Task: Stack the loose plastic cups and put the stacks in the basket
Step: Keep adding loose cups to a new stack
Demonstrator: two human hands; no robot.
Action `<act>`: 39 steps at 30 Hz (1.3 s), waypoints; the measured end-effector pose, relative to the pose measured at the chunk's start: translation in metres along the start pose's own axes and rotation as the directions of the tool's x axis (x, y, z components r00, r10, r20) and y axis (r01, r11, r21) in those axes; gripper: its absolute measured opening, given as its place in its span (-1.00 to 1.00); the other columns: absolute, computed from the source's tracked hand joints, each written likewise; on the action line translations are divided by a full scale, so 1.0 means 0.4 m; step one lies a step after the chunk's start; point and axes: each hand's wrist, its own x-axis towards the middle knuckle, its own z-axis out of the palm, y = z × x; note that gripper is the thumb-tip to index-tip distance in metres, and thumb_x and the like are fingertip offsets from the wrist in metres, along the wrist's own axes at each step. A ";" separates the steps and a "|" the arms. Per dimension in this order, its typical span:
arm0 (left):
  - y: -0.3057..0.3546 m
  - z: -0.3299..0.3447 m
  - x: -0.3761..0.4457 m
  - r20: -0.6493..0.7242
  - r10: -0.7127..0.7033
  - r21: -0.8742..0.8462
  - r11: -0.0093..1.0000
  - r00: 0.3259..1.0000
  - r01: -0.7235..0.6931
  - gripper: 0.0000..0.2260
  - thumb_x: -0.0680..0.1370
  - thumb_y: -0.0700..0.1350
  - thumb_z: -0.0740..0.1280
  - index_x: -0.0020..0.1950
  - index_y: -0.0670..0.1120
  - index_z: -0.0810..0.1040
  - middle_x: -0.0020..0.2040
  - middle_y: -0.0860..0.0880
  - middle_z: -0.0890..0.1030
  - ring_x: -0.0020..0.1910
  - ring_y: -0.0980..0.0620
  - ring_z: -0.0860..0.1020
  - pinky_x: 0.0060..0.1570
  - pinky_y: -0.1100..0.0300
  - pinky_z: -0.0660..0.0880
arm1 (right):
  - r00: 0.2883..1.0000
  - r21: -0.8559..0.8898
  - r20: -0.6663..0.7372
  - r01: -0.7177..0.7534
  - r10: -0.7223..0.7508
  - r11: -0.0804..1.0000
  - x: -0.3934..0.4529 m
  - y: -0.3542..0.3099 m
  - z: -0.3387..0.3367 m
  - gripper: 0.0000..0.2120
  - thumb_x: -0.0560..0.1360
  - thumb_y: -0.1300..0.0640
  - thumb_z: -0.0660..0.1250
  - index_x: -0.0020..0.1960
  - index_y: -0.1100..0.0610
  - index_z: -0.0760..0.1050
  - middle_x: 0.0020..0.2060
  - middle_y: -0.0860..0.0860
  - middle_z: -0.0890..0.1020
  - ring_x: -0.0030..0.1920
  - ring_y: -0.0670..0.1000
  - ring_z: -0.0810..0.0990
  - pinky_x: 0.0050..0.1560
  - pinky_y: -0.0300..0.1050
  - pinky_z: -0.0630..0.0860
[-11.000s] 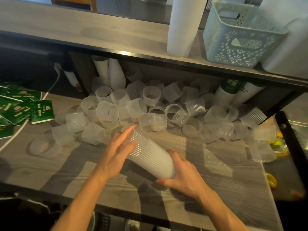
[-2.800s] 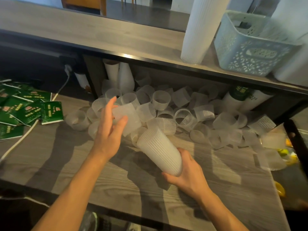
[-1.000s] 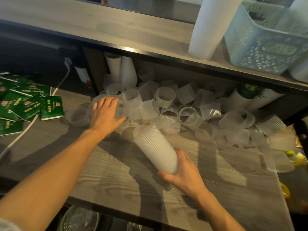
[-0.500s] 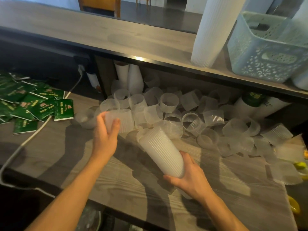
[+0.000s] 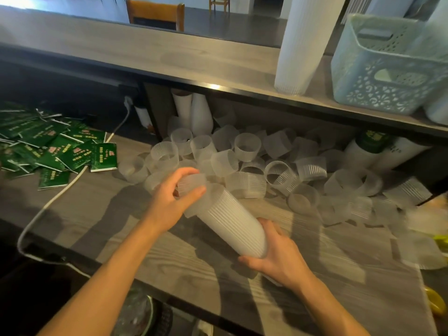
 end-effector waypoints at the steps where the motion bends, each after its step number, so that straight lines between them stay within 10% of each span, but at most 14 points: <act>1: 0.007 -0.004 0.003 0.060 0.003 0.027 1.000 0.998 -0.004 -0.63 0.39 0.26 0.33 0.16 0.20 0.52 0.09 0.11 0.57 0.05 0.08 0.56 0.03 0.03 0.56 | 1.000 -0.002 -0.001 0.004 -0.004 1.000 -0.003 0.003 0.001 -0.09 0.20 -0.43 0.38 0.43 -0.13 0.19 0.15 -0.18 0.41 0.09 -0.08 0.50 0.06 -0.10 0.48; 11: 0.069 0.033 0.015 0.369 -0.049 0.272 0.960 0.928 -0.058 -0.86 0.65 0.12 0.15 0.15 0.21 0.45 0.12 0.21 0.42 0.03 0.31 0.42 0.05 0.16 0.34 | 1.000 -0.007 -0.017 0.015 -0.015 1.000 -0.016 0.011 -0.005 -0.08 0.15 -0.44 0.36 0.42 -0.16 0.21 0.17 -0.20 0.41 0.13 -0.07 0.53 0.12 -0.06 0.49; 18: 0.057 0.119 -0.042 0.498 -0.127 0.105 0.991 0.858 0.086 -0.38 0.50 0.46 0.03 0.53 0.38 -0.01 0.51 0.29 0.15 0.46 0.28 0.15 0.41 0.20 0.10 | 0.999 0.024 -0.033 -0.031 0.032 0.999 -0.032 0.043 0.013 -0.13 0.15 -0.42 0.38 0.37 -0.14 0.24 0.18 -0.16 0.44 0.15 0.01 0.55 0.13 0.04 0.50; 23: -0.016 0.139 -0.001 0.085 -0.160 -0.093 0.981 0.983 0.168 -0.46 0.54 0.29 0.23 0.47 0.11 0.34 0.30 0.16 0.49 0.24 0.36 0.42 0.34 0.18 0.37 | 0.993 0.018 -0.050 -0.107 0.107 0.994 -0.038 0.062 0.018 -0.05 0.14 -0.46 0.33 0.43 -0.10 0.24 0.18 -0.12 0.46 0.16 0.01 0.54 0.12 -0.01 0.49; 26: -0.074 0.128 0.020 -0.126 -0.159 0.106 0.979 0.979 0.173 -0.53 0.56 0.15 0.31 0.44 0.06 0.35 0.28 0.12 0.46 0.28 0.12 0.44 0.25 0.10 0.43 | 0.986 0.000 -0.092 -0.140 0.139 0.990 -0.032 0.061 0.011 -0.05 0.12 -0.48 0.29 0.40 -0.07 0.25 0.17 -0.11 0.46 0.16 0.01 0.53 0.09 -0.02 0.48; 33: -0.112 0.162 0.073 0.049 -0.232 0.422 0.887 0.972 0.190 -0.26 0.53 0.04 0.41 0.57 -0.05 0.08 0.50 -0.06 0.15 0.47 -0.10 0.15 0.42 0.00 0.20 | 0.978 -0.022 -0.107 -0.183 0.180 0.983 -0.031 0.055 -0.001 -0.01 0.11 -0.51 0.24 0.42 -0.05 0.24 0.14 -0.15 0.40 0.18 0.01 0.51 0.05 -0.05 0.45; 39: -0.146 0.222 0.109 0.073 -0.243 0.467 0.866 0.967 0.182 -0.26 0.48 -0.02 0.43 0.55 -0.03 0.12 0.41 -0.11 0.23 0.38 -0.22 0.28 0.32 -0.11 0.33 | 0.973 -0.039 -0.116 -0.207 0.201 0.978 -0.035 0.045 -0.009 -0.05 0.12 -0.48 0.26 0.41 -0.05 0.25 0.09 -0.17 0.38 0.15 0.01 0.52 0.05 -0.05 0.47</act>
